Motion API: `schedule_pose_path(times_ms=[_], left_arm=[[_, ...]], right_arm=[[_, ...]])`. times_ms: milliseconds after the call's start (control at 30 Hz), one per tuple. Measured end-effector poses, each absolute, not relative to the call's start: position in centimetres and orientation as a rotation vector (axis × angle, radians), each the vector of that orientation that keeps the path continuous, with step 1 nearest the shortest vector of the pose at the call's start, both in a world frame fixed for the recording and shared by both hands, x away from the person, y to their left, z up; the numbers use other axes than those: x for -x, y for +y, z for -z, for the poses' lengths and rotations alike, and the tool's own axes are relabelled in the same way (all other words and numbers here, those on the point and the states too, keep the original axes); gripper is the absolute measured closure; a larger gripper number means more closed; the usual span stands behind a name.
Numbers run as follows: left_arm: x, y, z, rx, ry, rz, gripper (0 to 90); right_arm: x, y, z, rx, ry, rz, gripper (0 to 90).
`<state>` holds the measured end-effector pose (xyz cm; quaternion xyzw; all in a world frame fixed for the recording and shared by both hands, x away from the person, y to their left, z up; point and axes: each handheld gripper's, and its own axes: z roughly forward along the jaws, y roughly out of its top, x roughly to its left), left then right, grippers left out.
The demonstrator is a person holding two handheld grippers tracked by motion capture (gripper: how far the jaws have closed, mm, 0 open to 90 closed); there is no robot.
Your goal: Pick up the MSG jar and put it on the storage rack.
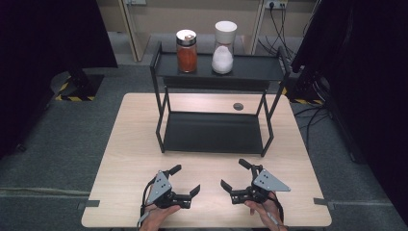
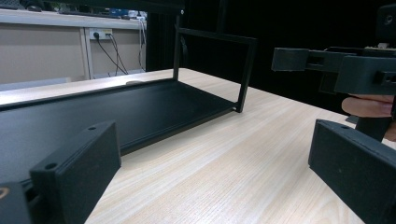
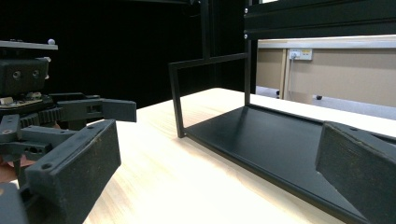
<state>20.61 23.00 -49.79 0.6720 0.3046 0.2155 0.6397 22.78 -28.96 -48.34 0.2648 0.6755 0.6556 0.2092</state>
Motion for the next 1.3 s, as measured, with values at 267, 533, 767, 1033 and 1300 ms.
schedule_pose_path(times_ms=[267,533,767,1033,1300], left_arm=[[-20.38,22.88,49.77,-1.535,0.682,-0.494,1.8],[-20.45,22.94,49.76,-1.537,0.682,-0.495,1.8],[-20.53,22.92,49.83,-1.539,0.687,-0.493,1.8],[-20.5,22.95,49.81,-1.537,0.687,-0.495,1.8],[-20.48,22.95,49.81,-1.532,0.686,-0.497,1.8]], right_arm=[[-22.57,-29.03,48.29,-0.735,1.876,-1.822,0.2],[-22.68,-29.19,48.41,-0.753,1.873,-1.82,0.2],[-22.65,-29.32,48.42,-0.762,1.87,-1.814,0.2],[-22.74,-29.36,48.59,-0.773,1.873,-1.815,0.2],[-22.85,-29.47,48.66,-0.782,1.872,-1.822,0.2]])
